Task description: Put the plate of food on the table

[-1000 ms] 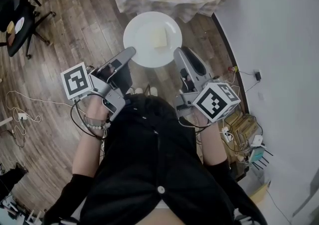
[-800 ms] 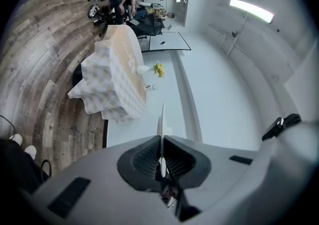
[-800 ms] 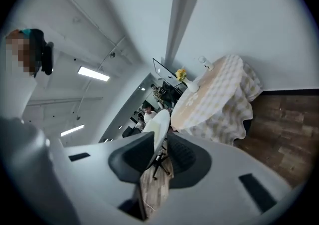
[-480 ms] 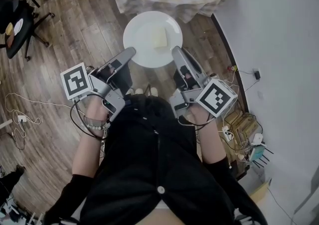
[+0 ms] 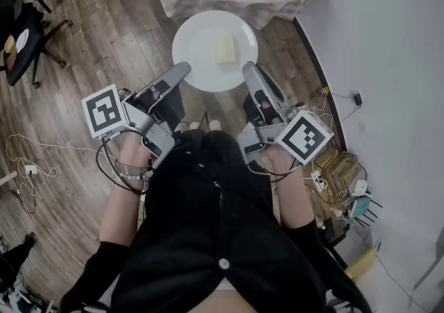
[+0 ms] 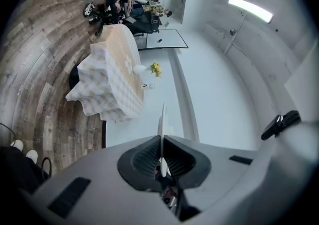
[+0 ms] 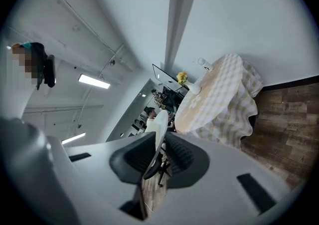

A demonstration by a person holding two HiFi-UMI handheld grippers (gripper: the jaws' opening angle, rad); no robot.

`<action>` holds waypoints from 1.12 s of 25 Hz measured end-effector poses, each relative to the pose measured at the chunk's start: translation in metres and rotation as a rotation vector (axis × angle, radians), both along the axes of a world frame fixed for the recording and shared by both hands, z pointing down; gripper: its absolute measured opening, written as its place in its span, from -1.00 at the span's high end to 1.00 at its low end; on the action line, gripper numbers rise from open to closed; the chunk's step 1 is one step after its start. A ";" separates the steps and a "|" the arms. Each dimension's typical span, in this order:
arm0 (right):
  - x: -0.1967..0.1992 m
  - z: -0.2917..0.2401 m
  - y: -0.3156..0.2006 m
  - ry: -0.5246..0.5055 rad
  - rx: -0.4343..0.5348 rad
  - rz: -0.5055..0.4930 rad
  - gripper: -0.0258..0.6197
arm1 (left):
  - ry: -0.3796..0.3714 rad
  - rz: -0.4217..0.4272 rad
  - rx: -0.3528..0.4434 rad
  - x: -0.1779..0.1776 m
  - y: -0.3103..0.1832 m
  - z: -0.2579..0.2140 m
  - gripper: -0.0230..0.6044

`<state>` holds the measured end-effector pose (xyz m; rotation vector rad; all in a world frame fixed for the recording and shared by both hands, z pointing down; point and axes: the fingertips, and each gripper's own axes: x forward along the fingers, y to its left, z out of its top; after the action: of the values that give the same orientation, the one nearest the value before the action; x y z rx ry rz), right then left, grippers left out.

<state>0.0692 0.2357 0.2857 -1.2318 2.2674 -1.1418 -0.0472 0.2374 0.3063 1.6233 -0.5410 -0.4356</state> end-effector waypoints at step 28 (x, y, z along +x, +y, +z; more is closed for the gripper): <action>-0.008 -0.001 -0.021 -0.006 -0.003 0.017 0.79 | -0.006 0.013 0.013 -0.007 -0.021 -0.001 0.89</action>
<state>0.0611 0.2151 0.2843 -1.2454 2.2475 -1.1417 -0.0541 0.2167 0.3048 1.6403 -0.5328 -0.4263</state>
